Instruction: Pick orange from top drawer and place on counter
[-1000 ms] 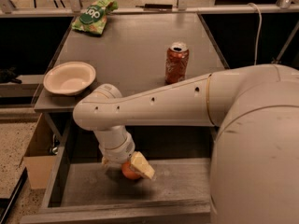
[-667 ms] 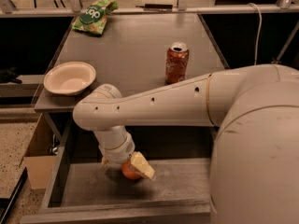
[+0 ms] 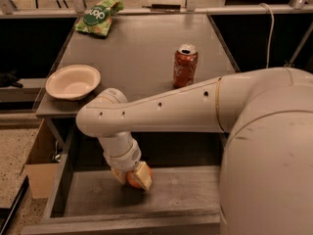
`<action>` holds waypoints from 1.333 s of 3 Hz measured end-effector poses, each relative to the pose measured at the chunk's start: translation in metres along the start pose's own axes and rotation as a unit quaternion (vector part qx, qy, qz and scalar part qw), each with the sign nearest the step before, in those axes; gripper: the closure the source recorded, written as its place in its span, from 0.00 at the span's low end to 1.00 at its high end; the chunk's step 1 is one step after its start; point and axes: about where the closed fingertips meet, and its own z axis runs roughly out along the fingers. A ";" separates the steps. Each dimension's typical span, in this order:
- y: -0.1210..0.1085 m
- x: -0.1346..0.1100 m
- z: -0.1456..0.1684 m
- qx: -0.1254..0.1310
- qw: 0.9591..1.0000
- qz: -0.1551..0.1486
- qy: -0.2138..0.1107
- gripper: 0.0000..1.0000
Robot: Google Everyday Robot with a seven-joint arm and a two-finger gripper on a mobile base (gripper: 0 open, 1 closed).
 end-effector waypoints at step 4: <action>0.004 0.001 0.001 -0.003 1.000 0.002 -0.003 1.00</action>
Offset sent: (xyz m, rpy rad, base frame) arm 0.0000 0.0000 0.0000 0.0000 0.0000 0.0000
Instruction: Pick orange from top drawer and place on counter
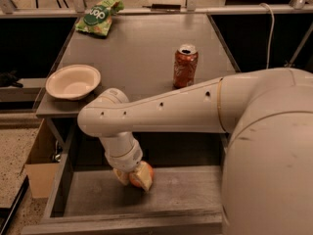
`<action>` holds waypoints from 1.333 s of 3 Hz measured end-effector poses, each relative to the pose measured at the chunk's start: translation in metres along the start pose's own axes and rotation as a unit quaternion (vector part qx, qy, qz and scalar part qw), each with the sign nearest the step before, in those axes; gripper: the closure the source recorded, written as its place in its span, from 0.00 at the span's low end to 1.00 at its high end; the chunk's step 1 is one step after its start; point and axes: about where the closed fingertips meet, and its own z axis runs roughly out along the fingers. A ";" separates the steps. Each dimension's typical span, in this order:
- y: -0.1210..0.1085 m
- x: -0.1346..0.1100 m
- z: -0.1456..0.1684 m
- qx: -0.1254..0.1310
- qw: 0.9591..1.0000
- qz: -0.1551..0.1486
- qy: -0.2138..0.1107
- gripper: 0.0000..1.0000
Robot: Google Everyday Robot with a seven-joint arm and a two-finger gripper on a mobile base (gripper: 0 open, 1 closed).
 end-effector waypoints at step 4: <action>0.071 0.011 -0.024 0.032 0.998 0.059 -0.003 1.00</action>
Offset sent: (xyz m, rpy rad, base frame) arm 0.0021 -0.0834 0.0402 0.0542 -0.0030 -0.1557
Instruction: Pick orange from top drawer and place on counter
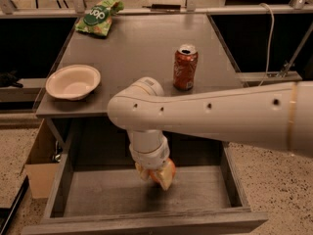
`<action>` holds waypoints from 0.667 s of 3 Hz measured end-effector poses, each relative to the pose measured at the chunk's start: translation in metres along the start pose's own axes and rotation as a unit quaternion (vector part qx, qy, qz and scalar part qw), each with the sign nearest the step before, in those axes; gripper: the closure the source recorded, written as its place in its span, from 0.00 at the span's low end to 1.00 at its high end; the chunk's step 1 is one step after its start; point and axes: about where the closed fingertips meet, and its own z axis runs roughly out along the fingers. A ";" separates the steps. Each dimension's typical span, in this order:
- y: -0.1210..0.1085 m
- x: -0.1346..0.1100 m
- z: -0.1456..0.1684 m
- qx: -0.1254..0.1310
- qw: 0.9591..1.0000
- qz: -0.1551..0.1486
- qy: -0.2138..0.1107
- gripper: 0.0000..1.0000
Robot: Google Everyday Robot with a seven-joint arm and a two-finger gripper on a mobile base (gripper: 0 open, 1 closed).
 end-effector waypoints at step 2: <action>0.083 -0.018 -0.070 0.058 0.993 0.079 0.065 1.00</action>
Offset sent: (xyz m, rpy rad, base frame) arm -0.0367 -0.0397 0.0501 0.0029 -0.0956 -0.1061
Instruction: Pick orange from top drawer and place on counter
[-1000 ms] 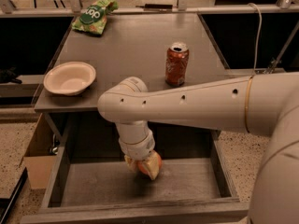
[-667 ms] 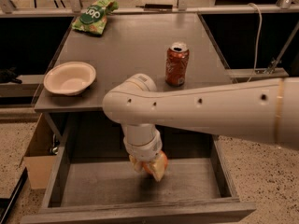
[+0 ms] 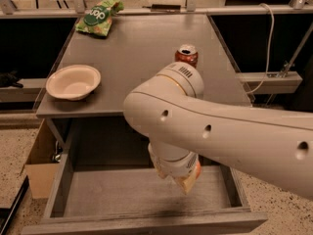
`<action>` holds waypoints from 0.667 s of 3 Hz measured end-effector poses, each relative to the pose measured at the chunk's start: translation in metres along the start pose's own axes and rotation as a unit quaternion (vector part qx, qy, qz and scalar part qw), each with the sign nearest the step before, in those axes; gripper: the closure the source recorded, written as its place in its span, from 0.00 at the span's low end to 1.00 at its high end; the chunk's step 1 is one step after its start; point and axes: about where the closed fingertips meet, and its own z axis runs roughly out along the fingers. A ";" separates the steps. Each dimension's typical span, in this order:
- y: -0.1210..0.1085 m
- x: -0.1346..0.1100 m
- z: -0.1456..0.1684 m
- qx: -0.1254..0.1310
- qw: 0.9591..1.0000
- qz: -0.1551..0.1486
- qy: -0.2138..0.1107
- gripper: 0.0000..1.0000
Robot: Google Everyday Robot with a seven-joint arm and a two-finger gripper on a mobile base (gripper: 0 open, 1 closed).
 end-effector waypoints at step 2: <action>-0.007 -0.011 -0.032 0.018 0.999 -0.012 0.028 1.00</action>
Offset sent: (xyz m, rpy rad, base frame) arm -0.0053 0.0313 0.0671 -0.0193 -0.1312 0.0646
